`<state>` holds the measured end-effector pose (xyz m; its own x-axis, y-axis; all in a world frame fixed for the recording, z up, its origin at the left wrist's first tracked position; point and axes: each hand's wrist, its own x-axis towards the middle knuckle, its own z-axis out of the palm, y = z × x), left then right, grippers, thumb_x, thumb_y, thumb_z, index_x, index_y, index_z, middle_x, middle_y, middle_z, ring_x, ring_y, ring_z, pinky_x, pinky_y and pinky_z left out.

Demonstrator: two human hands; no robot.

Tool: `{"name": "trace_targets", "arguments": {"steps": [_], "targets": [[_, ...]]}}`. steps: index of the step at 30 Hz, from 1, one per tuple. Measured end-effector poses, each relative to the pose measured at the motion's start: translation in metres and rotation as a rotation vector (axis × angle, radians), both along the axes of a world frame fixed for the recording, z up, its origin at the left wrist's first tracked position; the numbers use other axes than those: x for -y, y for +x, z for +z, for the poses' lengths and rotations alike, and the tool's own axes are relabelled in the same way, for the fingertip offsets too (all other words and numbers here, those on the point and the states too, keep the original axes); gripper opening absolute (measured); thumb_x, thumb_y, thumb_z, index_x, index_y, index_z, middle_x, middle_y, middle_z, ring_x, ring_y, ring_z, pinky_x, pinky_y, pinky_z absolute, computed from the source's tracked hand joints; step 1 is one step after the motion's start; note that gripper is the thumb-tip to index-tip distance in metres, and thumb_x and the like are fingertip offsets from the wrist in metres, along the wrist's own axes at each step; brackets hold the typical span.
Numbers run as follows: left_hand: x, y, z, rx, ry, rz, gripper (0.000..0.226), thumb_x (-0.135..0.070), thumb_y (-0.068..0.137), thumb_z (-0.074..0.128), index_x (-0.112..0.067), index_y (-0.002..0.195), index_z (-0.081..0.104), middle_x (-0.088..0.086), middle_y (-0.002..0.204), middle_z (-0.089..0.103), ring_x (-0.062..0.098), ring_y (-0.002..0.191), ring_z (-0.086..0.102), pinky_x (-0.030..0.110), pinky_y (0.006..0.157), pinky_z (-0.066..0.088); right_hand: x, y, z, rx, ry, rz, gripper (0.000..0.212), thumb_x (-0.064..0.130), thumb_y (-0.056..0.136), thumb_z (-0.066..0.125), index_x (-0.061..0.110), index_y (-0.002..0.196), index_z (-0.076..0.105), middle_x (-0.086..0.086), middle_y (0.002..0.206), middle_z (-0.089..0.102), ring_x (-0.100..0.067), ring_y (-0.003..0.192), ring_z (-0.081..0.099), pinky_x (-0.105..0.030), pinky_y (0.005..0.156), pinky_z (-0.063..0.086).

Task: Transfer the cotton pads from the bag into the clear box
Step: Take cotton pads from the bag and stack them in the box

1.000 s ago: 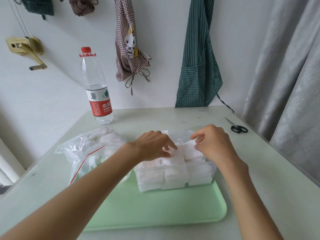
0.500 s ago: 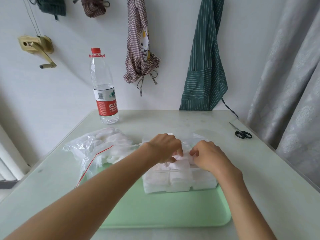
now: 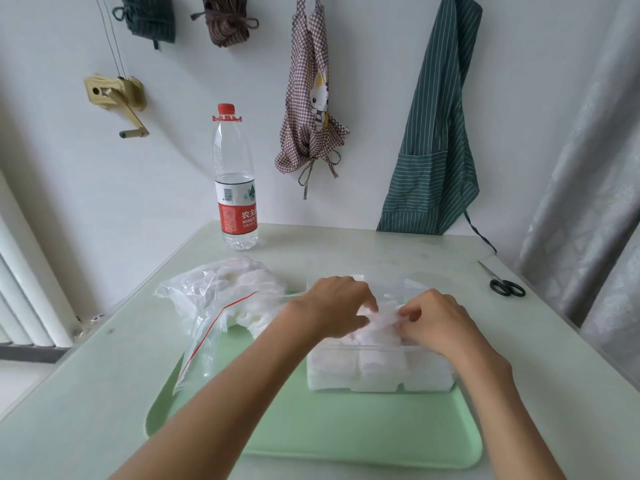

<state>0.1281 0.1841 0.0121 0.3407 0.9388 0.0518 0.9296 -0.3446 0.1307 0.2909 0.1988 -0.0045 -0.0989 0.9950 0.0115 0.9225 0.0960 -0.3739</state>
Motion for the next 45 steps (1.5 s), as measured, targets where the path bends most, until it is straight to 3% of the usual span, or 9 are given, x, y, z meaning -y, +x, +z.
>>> {"name": "trace_targets", "arguments": {"steps": [6, 13, 20, 24, 28, 34, 36, 38, 45], "targets": [[0.068, -0.076, 0.014, 0.289, 0.394, 0.298, 0.047, -0.035, 0.084, 0.065, -0.041, 0.129, 0.05, -0.023, 0.132, 0.05, 0.005, 0.121, 0.044, 0.023, 0.09, 0.037, 0.017, 0.001, 0.022, -0.108, 0.137, 0.06, 0.025, 0.028, 0.083, 0.065, 0.034, 0.108, 0.065, 0.016, 0.095, 0.059, -0.013, 0.092, 0.058, -0.026, 0.073, 0.04], [0.075, -0.151, -0.016, 0.18, -0.011, 0.743, 0.057, -0.059, 0.081, 0.058, -0.031, 0.129, 0.047, -0.005, 0.136, 0.047, 0.02, 0.123, 0.047, 0.034, 0.094, 0.042, 0.058, -0.058, 0.034, -0.171, 0.367, 0.275, 0.014, 0.032, 0.087, 0.062, 0.041, 0.096, 0.065, 0.022, 0.087, 0.06, 0.001, 0.087, 0.053, -0.021, 0.066, 0.039], [0.061, -0.141, -0.034, 0.138, 0.172, 0.741, 0.04, -0.049, 0.09, 0.051, -0.027, 0.124, 0.054, 0.001, 0.128, 0.051, 0.025, 0.119, 0.045, 0.031, 0.088, 0.037, 0.045, -0.131, 0.005, -0.081, 0.549, 0.54, 0.008, 0.028, 0.083, 0.066, 0.031, 0.087, 0.073, 0.01, 0.086, 0.067, -0.015, 0.088, 0.053, -0.024, 0.07, 0.031], [0.058, -0.147, -0.034, 0.169, 0.324, 0.581, 0.046, -0.037, 0.085, 0.062, -0.032, 0.128, 0.046, -0.008, 0.137, 0.041, 0.019, 0.125, 0.035, 0.029, 0.093, 0.032, 0.031, -0.143, -0.002, 0.38, 0.505, 0.637, 0.023, 0.02, 0.084, 0.06, 0.027, 0.104, 0.07, 0.005, 0.102, 0.064, -0.02, 0.102, 0.045, -0.028, 0.08, 0.027], [0.056, -0.155, -0.029, 0.261, 0.334, 0.413, 0.041, -0.02, 0.085, 0.061, -0.037, 0.122, 0.055, -0.019, 0.135, 0.048, 0.015, 0.123, 0.041, 0.028, 0.094, 0.035, 0.034, -0.155, -0.002, 0.669, 0.461, 0.589, 0.021, 0.009, 0.075, 0.063, 0.019, 0.068, 0.046, 0.0, 0.09, 0.058, -0.023, 0.098, 0.047, -0.029, 0.075, 0.017], [0.052, -0.159, -0.042, 0.206, 0.157, 0.443, 0.041, -0.026, 0.093, 0.051, -0.029, 0.134, 0.049, -0.013, 0.139, 0.049, 0.016, 0.13, 0.039, 0.032, 0.103, 0.035, 0.041, -0.167, -0.009, 0.542, 0.465, 0.632, 0.073, 0.012, 0.035, 0.082, 0.025, 0.048, 0.011, 0.001, 0.051, 0.057, -0.019, 0.055, 0.053, -0.03, 0.066, 0.02], [0.051, -0.16, -0.041, 0.206, 0.17, 0.441, 0.041, -0.025, 0.093, 0.05, -0.029, 0.134, 0.049, -0.014, 0.14, 0.048, 0.016, 0.13, 0.039, 0.032, 0.103, 0.035, 0.038, -0.161, -0.008, 0.537, 0.413, 0.631, 0.052, 0.022, 0.038, 0.084, 0.02, 0.04, 0.033, 0.002, 0.053, 0.057, -0.02, 0.056, 0.047, -0.033, 0.061, 0.01], [0.052, -0.161, -0.04, 0.209, 0.175, 0.428, 0.04, -0.025, 0.093, 0.05, -0.03, 0.133, 0.049, -0.013, 0.14, 0.048, 0.017, 0.13, 0.038, 0.032, 0.102, 0.034, 0.04, -0.152, -0.011, 0.385, 0.404, 0.642, 0.007, 0.029, 0.077, 0.069, 0.023, 0.078, 0.071, 0.002, 0.085, 0.063, -0.02, 0.087, 0.049, -0.029, 0.067, 0.014], [0.059, -0.16, -0.023, 0.317, 0.15, 0.32, 0.054, -0.018, 0.085, 0.064, -0.037, 0.133, 0.047, -0.013, 0.144, 0.04, 0.014, 0.134, 0.029, 0.03, 0.104, 0.027, 0.045, -0.131, -0.018, -0.009, 0.387, 0.669, 0.024, 0.034, 0.09, 0.059, 0.026, 0.111, 0.067, 0.013, 0.104, 0.058, -0.006, 0.104, 0.04, -0.018, 0.086, 0.031]]}}
